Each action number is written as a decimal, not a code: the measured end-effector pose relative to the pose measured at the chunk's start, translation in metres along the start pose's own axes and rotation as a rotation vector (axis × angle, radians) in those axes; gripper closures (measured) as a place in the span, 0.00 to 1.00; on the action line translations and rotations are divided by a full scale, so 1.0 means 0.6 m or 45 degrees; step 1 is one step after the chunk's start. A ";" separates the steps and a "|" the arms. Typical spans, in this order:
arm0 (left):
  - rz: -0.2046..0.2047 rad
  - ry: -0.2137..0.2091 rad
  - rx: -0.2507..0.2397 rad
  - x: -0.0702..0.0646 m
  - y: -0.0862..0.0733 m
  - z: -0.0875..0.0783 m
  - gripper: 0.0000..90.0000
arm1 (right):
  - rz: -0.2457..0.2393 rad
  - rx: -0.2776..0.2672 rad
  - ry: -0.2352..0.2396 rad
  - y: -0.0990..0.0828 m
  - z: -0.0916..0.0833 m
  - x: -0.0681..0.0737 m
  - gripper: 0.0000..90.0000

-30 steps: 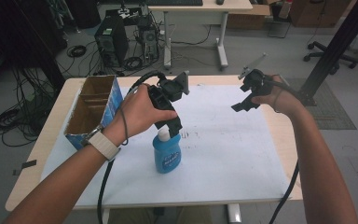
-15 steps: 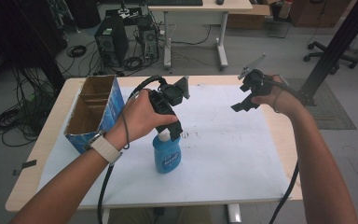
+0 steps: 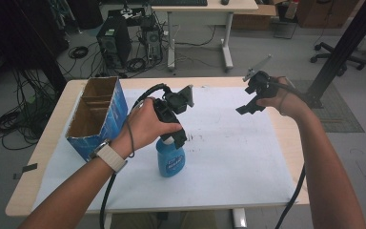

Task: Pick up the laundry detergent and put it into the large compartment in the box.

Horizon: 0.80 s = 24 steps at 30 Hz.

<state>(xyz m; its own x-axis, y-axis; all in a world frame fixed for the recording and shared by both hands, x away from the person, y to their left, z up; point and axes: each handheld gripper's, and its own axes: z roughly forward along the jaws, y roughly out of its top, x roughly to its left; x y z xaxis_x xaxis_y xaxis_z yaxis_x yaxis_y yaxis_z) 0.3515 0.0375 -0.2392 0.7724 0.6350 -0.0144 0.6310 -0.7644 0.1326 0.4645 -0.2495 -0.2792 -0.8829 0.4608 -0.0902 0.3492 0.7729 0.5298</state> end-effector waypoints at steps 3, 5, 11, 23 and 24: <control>0.000 -0.001 -0.003 -0.001 0.002 0.002 0.10 | 0.003 -0.003 -0.002 -0.001 -0.001 -0.001 0.07; 0.003 0.001 0.002 -0.003 0.003 0.006 0.10 | 0.003 -0.003 0.000 -0.002 -0.001 0.000 0.07; 0.000 -0.005 0.017 -0.002 0.003 0.020 0.10 | 0.006 -0.001 0.003 -0.004 0.001 -0.001 0.07; -0.008 -0.014 0.027 0.001 -0.001 0.041 0.11 | 0.005 -0.001 0.005 -0.004 0.004 -0.002 0.07; -0.008 -0.017 0.027 0.001 -0.002 0.043 0.11 | 0.006 -0.001 0.005 -0.004 0.004 -0.001 0.07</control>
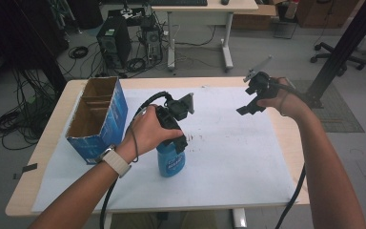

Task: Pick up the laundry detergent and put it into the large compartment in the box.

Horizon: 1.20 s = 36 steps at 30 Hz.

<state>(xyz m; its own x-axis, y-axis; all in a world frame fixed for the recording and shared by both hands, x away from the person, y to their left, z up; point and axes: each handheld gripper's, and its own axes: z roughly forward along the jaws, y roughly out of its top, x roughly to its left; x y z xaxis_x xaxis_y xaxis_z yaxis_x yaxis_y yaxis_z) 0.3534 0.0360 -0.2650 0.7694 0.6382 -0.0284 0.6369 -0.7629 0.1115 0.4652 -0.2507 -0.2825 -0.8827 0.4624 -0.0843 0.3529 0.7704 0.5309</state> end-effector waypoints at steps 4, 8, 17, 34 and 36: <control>-0.003 -0.003 0.004 0.001 -0.001 0.008 0.11 | 0.000 0.001 0.003 0.001 0.001 0.000 0.07; -0.005 0.001 -0.001 0.002 -0.001 0.013 0.11 | -0.001 0.004 0.005 0.001 0.002 0.000 0.07; -0.017 -0.001 0.008 0.003 -0.001 0.026 0.11 | -0.003 0.003 0.005 0.001 0.002 0.000 0.07; -0.019 -0.003 0.015 0.003 0.000 0.035 0.17 | -0.005 0.002 0.007 0.001 0.002 0.000 0.07; -0.020 0.000 0.017 0.003 0.000 0.035 0.18 | -0.005 0.003 0.007 0.000 0.002 0.000 0.07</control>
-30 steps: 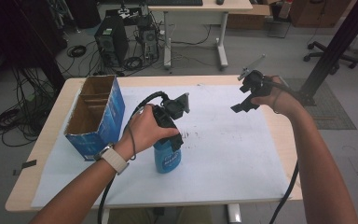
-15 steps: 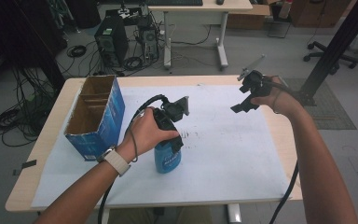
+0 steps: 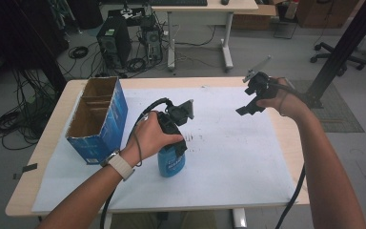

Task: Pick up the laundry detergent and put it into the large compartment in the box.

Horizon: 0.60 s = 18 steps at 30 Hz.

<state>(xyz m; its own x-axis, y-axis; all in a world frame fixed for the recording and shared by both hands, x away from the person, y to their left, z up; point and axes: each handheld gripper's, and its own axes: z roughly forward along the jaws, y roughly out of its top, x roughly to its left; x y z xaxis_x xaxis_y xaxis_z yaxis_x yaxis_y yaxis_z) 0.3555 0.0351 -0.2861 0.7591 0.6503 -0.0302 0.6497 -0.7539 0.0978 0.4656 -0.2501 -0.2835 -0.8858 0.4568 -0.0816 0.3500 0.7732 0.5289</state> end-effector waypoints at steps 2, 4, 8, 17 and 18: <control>-0.004 -0.007 0.000 0.000 0.000 0.001 0.20 | 0.002 0.002 0.000 0.000 0.000 0.000 0.07; -0.003 -0.006 -0.002 0.001 0.000 0.000 0.22 | 0.001 -0.001 0.000 0.000 0.000 0.000 0.07; -0.012 -0.009 -0.011 0.002 -0.001 0.000 0.26 | 0.002 0.003 -0.001 -0.001 0.000 0.000 0.07; -0.016 -0.009 -0.005 0.001 -0.003 0.003 0.33 | 0.003 0.001 -0.001 -0.001 -0.001 0.001 0.07; -0.019 -0.009 -0.007 0.001 -0.003 0.003 0.34 | 0.003 0.001 0.000 -0.001 0.000 0.001 0.07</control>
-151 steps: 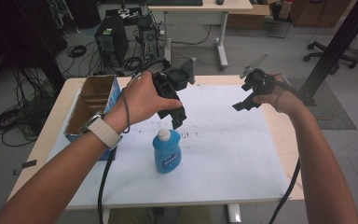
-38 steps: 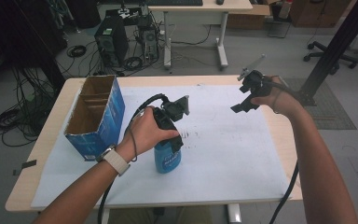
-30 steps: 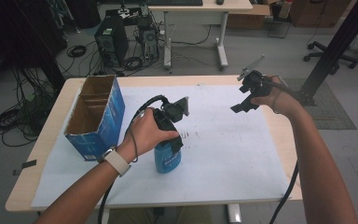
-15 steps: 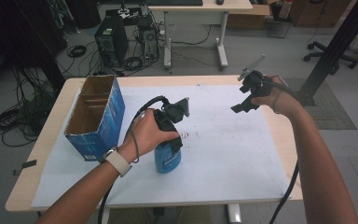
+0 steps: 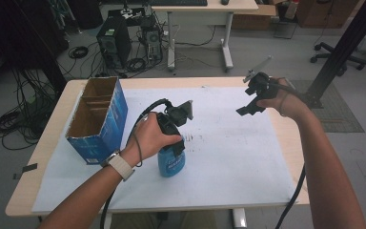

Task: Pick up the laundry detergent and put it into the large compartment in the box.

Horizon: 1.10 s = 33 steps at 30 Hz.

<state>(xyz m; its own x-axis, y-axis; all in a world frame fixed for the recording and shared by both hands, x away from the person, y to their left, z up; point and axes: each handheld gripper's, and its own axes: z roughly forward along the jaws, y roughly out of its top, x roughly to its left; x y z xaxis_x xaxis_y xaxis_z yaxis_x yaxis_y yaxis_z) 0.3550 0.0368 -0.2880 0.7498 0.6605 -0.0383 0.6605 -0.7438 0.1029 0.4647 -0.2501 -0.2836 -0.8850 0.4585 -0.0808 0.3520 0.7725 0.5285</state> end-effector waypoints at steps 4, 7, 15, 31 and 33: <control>-0.005 -0.010 -0.009 -0.001 -0.001 0.000 0.38 | 0.001 0.000 0.000 0.000 0.000 0.000 0.07; 0.001 -0.006 -0.012 -0.002 -0.001 -0.001 0.41 | 0.001 0.001 0.000 0.000 0.000 0.000 0.07; -0.004 0.004 -0.012 -0.004 -0.001 -0.001 0.41 | 0.001 0.006 0.000 0.000 0.000 0.001 0.07; -0.007 0.013 0.001 -0.004 -0.004 -0.021 0.41 | -0.010 0.010 0.000 0.002 0.002 0.004 0.07; -0.012 0.016 -0.010 -0.002 -0.005 -0.027 0.41 | -0.009 0.009 0.001 0.002 0.002 0.004 0.07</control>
<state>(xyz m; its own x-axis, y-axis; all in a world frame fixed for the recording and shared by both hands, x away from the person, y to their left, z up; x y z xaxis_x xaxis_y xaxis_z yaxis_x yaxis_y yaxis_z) 0.3516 0.0399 -0.2720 0.7430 0.6687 -0.0271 0.6671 -0.7368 0.1101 0.4633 -0.2475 -0.2840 -0.8876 0.4529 -0.0840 0.3479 0.7787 0.5221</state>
